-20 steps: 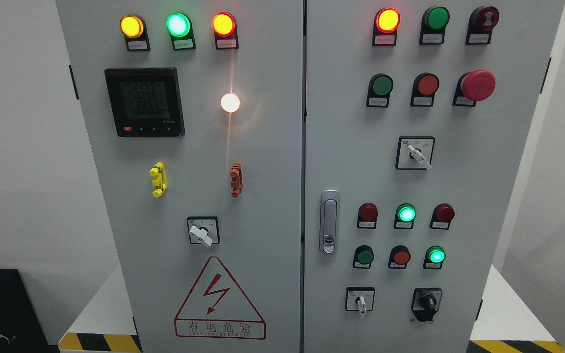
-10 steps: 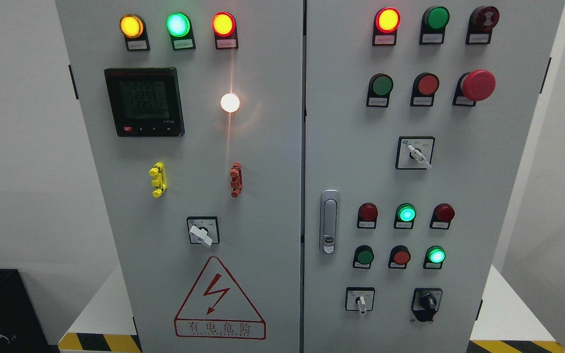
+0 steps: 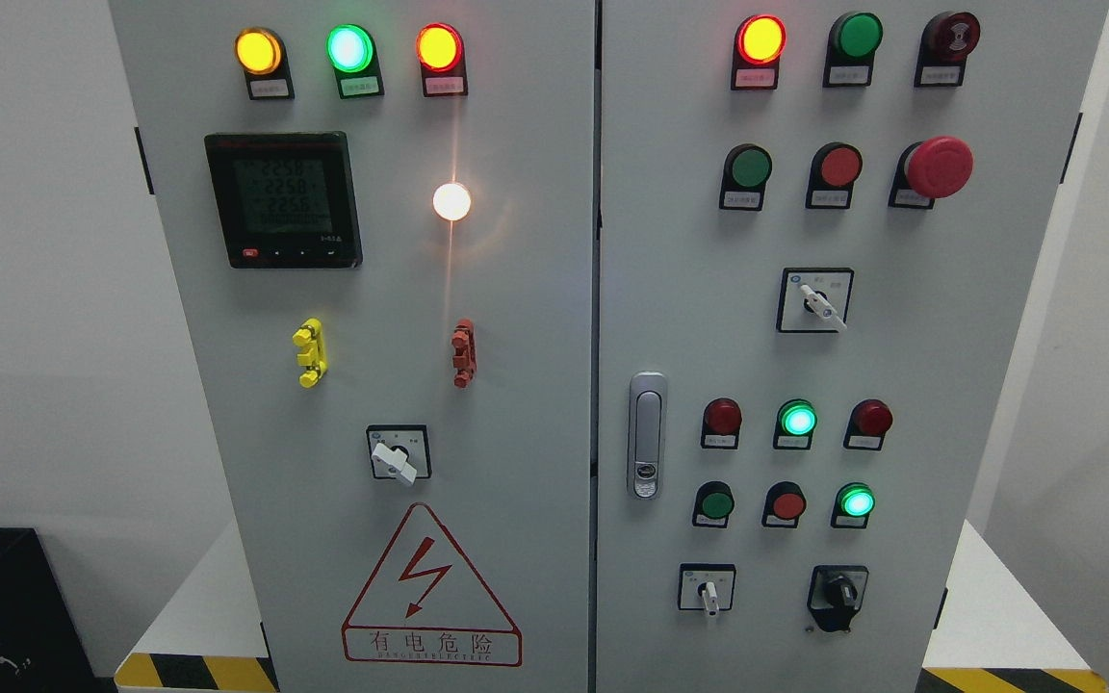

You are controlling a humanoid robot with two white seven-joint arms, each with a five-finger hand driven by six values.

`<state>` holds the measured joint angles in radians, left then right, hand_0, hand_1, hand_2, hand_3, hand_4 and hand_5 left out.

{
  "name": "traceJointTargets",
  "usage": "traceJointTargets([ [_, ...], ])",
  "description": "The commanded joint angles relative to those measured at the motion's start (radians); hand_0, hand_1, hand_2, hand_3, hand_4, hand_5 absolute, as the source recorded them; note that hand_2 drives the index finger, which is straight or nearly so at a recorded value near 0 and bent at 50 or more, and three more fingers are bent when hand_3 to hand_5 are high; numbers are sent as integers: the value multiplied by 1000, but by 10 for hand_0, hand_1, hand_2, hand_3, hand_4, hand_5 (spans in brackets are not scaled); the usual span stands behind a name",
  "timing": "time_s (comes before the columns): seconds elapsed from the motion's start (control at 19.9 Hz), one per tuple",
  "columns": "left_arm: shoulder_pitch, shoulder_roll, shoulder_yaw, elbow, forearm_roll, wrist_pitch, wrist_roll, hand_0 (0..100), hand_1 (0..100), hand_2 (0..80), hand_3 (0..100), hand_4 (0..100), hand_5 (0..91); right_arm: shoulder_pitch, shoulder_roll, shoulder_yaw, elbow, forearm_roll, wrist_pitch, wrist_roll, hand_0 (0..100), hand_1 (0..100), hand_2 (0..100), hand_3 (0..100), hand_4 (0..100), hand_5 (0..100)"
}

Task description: Flip black knob to close circuit

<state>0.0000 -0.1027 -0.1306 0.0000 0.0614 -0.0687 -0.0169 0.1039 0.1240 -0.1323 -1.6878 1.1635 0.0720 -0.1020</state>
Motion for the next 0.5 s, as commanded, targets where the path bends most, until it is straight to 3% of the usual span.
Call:
traceJointTargets([
  [0.0, 22, 0, -1, -23, 0, 0, 0, 120, 556, 0, 0, 0, 0, -26, 0, -1, -128, 51, 28, 22, 0, 43, 884, 992, 882, 966],
  [0.25, 22, 1, 0, -23, 0, 0, 0, 120, 556, 0, 0, 0, 0, -67, 3, -7, -124, 77, 49, 88, 0, 40, 883, 993, 883, 963],
  [0.45, 22, 0, 0, -23, 0, 0, 0, 120, 556, 0, 0, 0, 0, -98, 3, -10, -105, 108, 64, 88, 0, 43, 883, 994, 883, 963],
])
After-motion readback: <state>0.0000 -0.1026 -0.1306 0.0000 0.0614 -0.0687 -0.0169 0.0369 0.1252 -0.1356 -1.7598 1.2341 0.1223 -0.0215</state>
